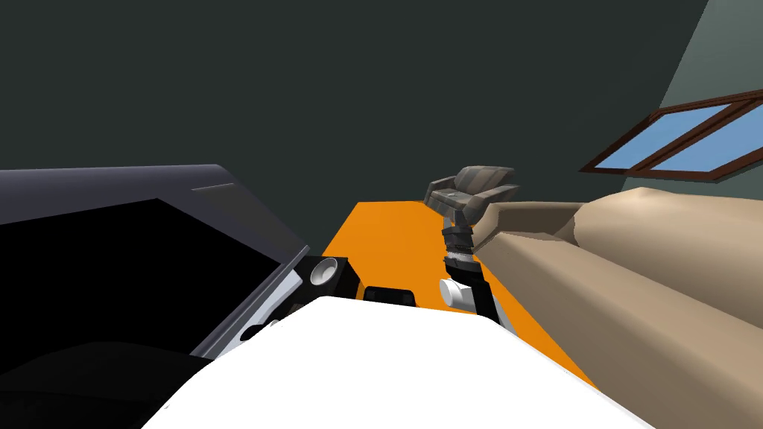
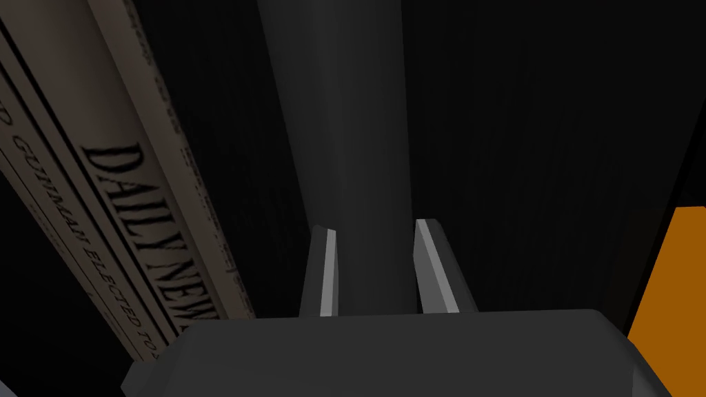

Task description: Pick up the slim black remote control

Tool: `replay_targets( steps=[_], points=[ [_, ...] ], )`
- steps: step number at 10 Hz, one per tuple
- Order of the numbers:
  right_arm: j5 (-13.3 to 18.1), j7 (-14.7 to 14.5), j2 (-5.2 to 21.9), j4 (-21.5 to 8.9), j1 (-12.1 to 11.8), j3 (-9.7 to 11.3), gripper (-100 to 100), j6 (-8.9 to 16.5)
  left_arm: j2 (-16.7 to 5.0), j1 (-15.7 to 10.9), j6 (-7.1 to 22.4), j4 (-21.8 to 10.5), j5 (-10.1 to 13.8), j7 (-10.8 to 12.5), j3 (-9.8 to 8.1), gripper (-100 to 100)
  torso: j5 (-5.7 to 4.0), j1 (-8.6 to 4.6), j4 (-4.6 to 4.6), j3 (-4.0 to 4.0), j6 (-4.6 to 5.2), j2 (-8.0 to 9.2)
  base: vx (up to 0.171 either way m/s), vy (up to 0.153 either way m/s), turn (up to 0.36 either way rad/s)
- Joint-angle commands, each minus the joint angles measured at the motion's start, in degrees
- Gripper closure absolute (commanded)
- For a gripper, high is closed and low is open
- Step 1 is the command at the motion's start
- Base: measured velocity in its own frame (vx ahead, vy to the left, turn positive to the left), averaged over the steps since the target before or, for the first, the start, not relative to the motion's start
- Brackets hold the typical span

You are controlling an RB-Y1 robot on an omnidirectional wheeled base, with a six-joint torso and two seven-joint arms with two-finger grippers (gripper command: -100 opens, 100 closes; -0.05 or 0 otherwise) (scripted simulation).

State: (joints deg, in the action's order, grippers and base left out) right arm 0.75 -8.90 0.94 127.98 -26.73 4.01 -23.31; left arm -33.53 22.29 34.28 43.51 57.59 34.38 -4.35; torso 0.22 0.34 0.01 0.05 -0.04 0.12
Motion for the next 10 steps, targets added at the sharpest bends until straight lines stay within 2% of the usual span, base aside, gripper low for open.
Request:
replay_targets(
  steps=[1,2,4,5,9,10],
  points=[
    [0.0,0.0,0.0,0.0,0.0,0.0,0,0.0,0.0,0.0,0.0,0.0,0.0,0.0,0.0,0,0.0,0.0,0.0,0.0,0.0,0.0,0.0,0.0,0.0],
    [0.0,0.0,0.0,0.0,0.0,0.0,0,0.0,-0.5,1.5,0.0,1.8,0.5,-0.7,0.26,100,0.0,0.0,0.0,0.0,0.0,0.0,0.069,-0.001,0.178],
    [0.0,0.0,0.0,0.0,0.0,0.0,0,0.0,-1.2,3.4,0.0,4.1,1.3,-1.8,0.57,100,-0.04,-0.01,-0.08,-0.21,-0.05,-0.38,0.128,0.0,0.195],
    [0.0,0.0,0.0,0.0,0.0,0.0,0,0.0,-2.0,5.4,0.1,6.3,2.1,-2.9,0.89,100,-0.04,-0.07,-0.08,-0.24,0.01,-0.44,0.143,-0.004,0.211],
    [0.0,0.0,0.0,0.0,0.0,0.0,0,0.0,-3.4,9.2,0.2,10.8,3.7,-5.0,1.53,100,-0.06,-0.14,-0.1,-0.27,0.03,-0.47,0.124,-0.018,0.152],
    [0.0,0.0,0.0,0.0,0.0,0.0,0,0.0,-3.2,8.5,0.2,10.0,3.5,-4.6,1.4,100,-0.05,-0.06,-0.09,-0.23,0.02,-0.39,0.036,-0.001,0.03]
  ],
)
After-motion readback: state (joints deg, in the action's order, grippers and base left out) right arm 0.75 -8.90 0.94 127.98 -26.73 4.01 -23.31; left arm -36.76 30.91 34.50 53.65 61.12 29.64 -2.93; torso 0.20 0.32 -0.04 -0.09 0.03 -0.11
